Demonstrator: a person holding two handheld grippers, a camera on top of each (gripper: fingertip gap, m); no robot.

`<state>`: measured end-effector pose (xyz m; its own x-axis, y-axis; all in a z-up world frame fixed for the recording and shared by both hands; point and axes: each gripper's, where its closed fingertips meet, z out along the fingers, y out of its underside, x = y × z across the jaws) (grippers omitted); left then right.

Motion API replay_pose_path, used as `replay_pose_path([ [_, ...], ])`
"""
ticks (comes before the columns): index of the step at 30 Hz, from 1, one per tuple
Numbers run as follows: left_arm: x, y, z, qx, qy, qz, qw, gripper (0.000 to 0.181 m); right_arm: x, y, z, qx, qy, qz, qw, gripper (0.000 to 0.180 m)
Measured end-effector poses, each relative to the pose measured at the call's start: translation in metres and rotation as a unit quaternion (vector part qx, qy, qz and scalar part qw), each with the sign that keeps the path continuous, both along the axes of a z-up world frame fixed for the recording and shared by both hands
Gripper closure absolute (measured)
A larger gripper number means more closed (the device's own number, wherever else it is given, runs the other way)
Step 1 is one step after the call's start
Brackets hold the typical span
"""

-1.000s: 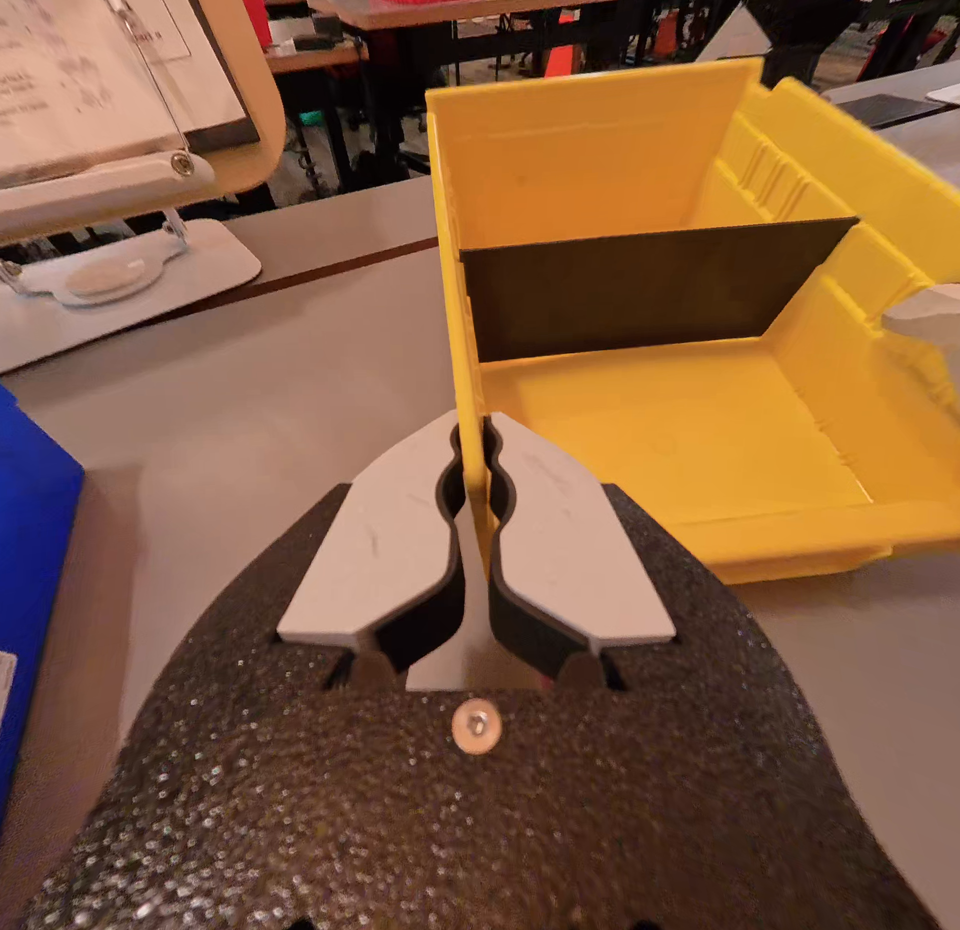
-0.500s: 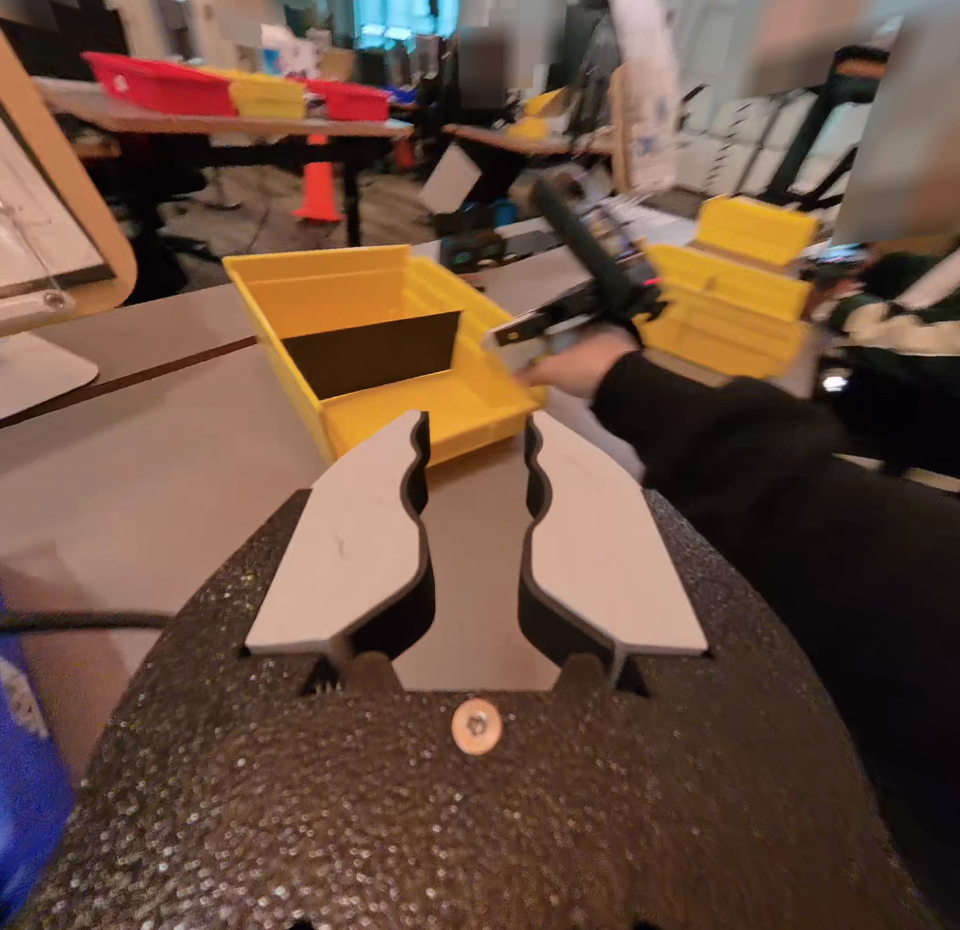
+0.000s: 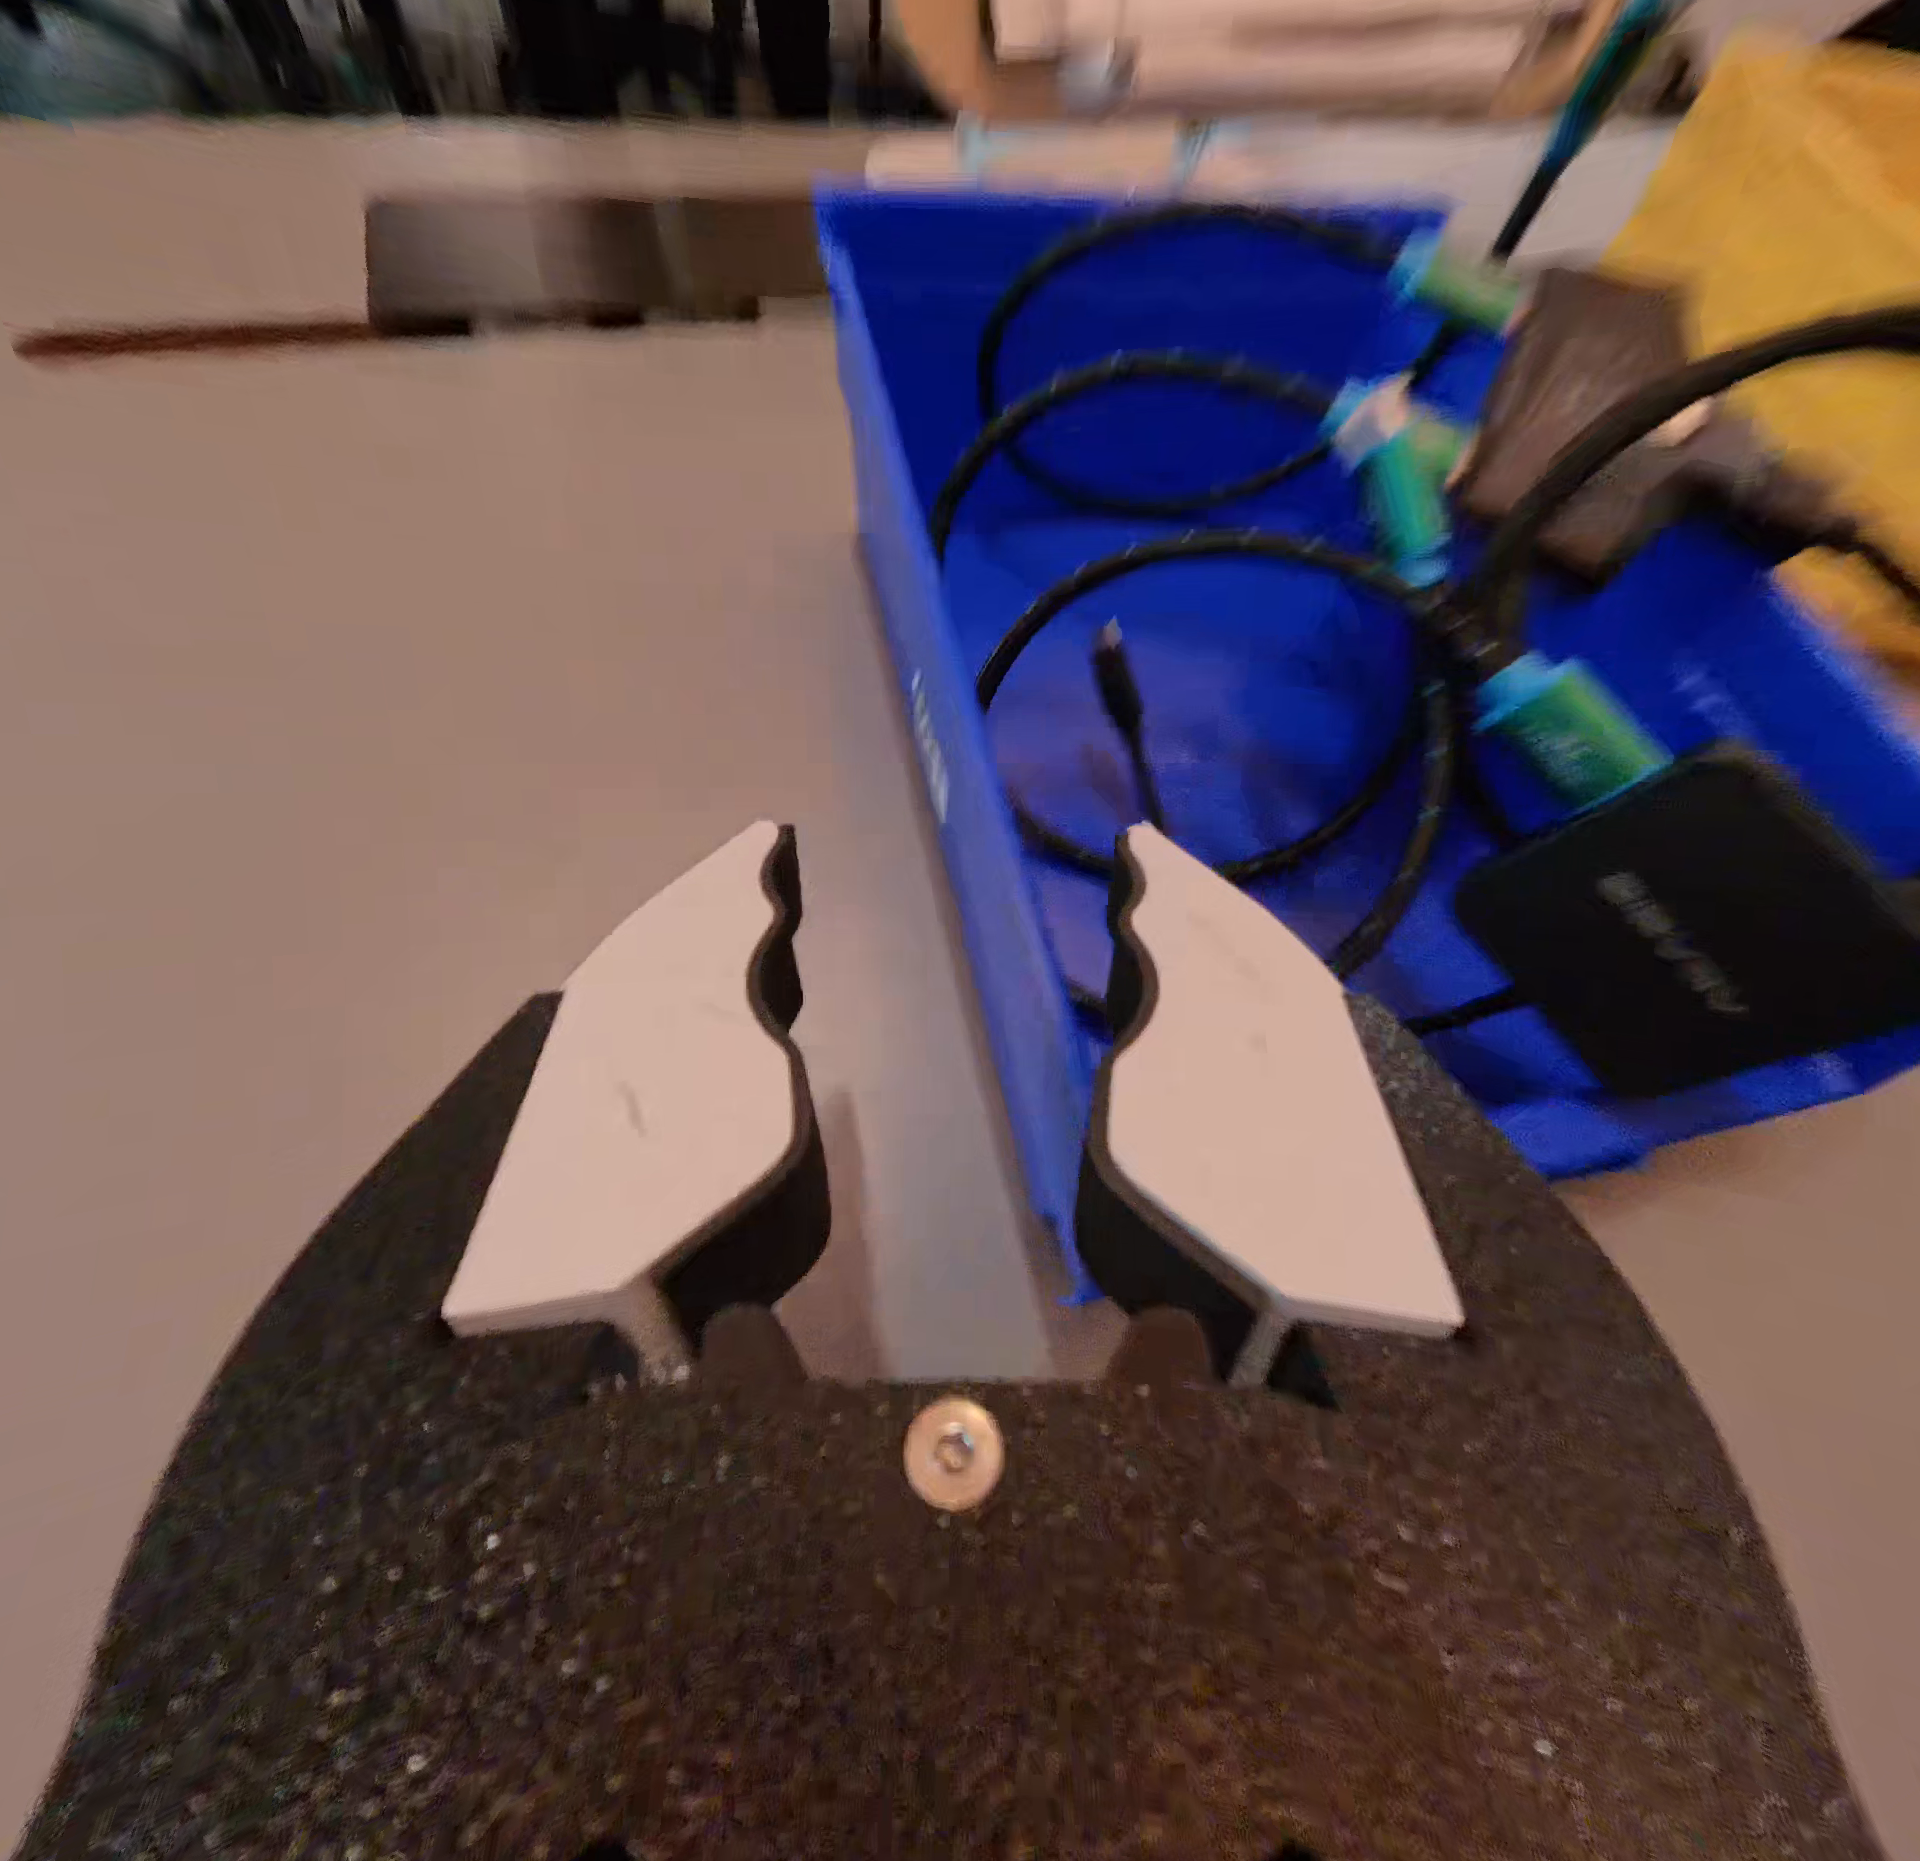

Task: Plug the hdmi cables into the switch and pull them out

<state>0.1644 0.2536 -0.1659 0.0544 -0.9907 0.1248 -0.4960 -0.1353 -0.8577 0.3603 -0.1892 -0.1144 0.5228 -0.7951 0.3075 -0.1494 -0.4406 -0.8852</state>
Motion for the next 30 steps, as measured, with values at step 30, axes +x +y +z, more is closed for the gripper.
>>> replay_pose_path([
  [30, 0.040, 0.206, -0.032, 0.124, 0.060, 0.073, 0.988, 0.170, -0.110, 0.155, -0.033, 0.114, 0.061, 0.280, 0.951, 0.118],
])
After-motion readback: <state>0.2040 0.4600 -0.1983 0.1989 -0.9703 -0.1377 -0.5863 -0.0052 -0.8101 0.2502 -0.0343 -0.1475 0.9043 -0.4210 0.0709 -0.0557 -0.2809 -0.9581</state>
